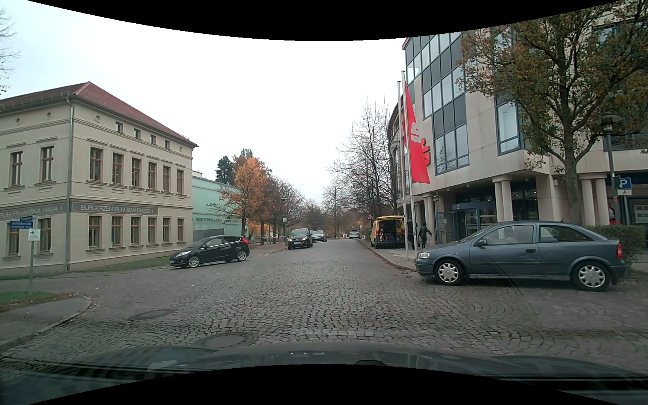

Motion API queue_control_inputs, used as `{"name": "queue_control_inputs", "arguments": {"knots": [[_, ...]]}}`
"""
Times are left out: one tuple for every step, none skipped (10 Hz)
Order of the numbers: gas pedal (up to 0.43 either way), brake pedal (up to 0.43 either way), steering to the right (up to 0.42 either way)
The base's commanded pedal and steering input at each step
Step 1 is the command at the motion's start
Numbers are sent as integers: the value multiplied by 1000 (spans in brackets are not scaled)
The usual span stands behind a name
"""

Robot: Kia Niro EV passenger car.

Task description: Follow the waypoints while adhering to traffic rules and regulations

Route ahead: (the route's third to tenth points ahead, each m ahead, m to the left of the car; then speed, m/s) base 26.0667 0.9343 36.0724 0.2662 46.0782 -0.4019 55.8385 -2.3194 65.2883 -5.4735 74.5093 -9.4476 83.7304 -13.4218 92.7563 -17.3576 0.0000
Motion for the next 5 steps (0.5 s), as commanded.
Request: {"name": "queue_control_inputs", "arguments": {"knots": [[0,378,26],[0,378,26],[0,372,26],[0,372,26],[0,372,26]]}}
